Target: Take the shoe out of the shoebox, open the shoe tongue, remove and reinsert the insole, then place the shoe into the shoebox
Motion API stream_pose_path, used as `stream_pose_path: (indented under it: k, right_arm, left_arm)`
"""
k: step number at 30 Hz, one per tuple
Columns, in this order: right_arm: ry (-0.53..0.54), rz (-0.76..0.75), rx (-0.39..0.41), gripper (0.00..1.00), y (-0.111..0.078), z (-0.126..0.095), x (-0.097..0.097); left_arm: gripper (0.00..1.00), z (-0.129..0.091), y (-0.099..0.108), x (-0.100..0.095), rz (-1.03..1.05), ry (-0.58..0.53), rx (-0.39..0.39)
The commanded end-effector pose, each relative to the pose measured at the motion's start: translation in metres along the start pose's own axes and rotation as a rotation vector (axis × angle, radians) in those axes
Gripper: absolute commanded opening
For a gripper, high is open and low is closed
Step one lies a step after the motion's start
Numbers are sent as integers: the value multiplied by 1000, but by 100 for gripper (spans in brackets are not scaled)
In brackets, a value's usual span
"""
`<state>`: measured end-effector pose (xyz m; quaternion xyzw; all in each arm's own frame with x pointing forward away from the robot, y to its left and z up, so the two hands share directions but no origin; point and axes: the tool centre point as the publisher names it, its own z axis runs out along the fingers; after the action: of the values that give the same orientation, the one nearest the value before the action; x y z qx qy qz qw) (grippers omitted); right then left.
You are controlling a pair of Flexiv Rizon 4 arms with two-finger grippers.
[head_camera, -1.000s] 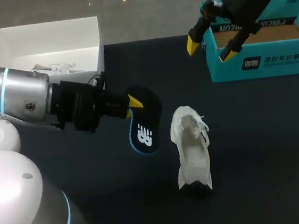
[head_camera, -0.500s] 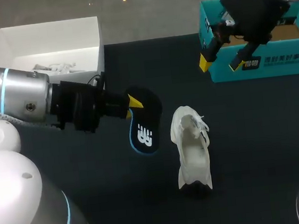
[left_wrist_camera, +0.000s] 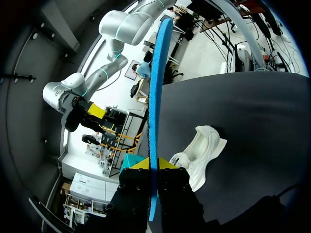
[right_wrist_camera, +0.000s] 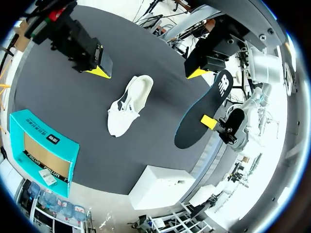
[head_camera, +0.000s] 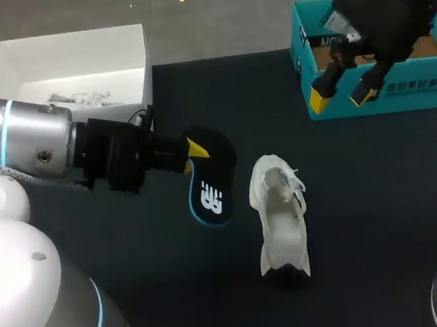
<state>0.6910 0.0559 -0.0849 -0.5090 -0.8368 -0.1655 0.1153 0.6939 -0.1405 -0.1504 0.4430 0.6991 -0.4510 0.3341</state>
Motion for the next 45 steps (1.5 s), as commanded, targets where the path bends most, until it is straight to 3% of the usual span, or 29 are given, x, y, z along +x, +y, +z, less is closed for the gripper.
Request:
stream_pose_path:
  k: [1,10,45]
  right_arm:
    - [-18,33,-1,100,-4,-7,-1]
    - [-48,62,-9,100,-12,-19,-2]
    - [-48,62,-9,100,-12,-19,-2]
  left_arm:
    - [0,1,1,-1,0,4,-1]
    - [0,1,1,-1,0,4,-1]
    - [0,1,1,-1,0,4,-1]
